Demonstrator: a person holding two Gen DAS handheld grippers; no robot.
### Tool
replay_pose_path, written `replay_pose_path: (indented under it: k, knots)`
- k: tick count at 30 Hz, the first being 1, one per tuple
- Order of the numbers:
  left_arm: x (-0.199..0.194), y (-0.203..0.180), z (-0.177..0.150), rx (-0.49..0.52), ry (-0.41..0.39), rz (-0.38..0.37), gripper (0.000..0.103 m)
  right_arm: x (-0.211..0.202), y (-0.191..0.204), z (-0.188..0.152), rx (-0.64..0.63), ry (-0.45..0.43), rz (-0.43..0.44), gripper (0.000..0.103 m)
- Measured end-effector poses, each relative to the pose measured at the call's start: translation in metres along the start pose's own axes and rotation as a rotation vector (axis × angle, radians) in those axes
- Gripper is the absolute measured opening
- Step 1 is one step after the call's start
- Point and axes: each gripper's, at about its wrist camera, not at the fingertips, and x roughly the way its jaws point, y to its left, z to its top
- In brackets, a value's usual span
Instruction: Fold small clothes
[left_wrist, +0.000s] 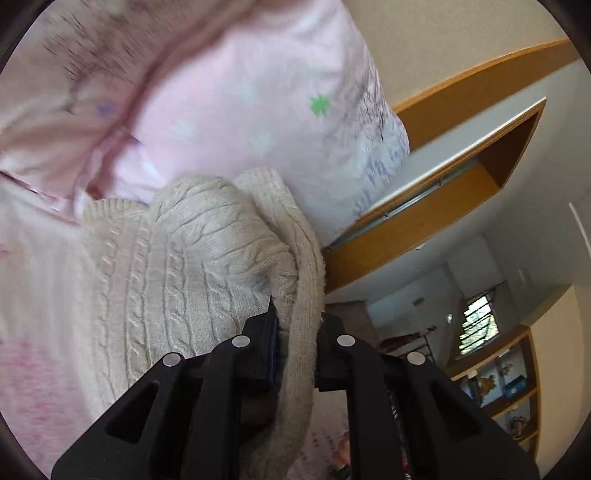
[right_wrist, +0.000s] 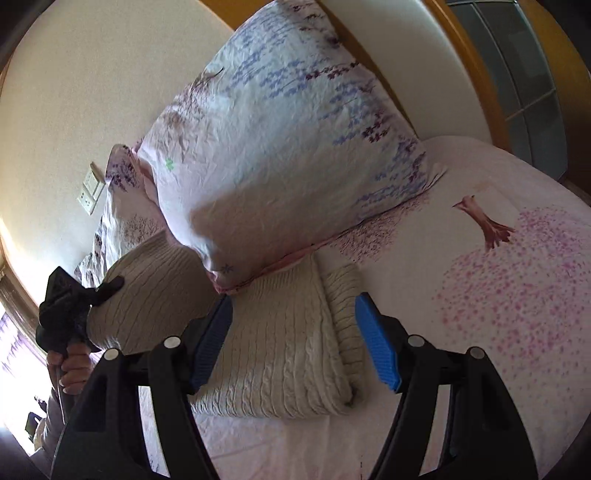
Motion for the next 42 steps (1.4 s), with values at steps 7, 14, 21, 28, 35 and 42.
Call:
replay_pose_path:
  k: [7, 14, 21, 28, 35, 42]
  knots:
    - [0.052, 0.010, -0.018, -0.123, 0.121, -0.192, 0.058, 0.013, -0.032, 0.010, 0.058, 0.141, 0.004, 0.082]
    - [-0.042, 0.058, -0.020, 0.044, -0.029, 0.333, 0.076, 0.091, -0.042, 0.023, 0.180, 0.400, 0.049, 0.086]
    - [-0.016, 0.076, -0.035, 0.095, 0.050, 0.457, 0.080, 0.146, -0.048, 0.026, 0.252, 0.501, 0.057, 0.083]
    - [0.018, 0.090, -0.039, 0.079, 0.075, 0.517, 0.088, 0.145, -0.060, 0.018, 0.266, 0.524, 0.120, 0.030]
    - [0.013, 0.108, -0.036, -0.063, 0.089, 0.302, 0.039, 0.127, -0.021, 0.019, 0.212, 0.433, 0.220, 0.022]
    - [-0.098, 0.103, -0.031, 0.111, -0.024, 0.429, 0.038, 0.159, 0.073, -0.008, 0.022, 0.502, 0.309, 0.021]
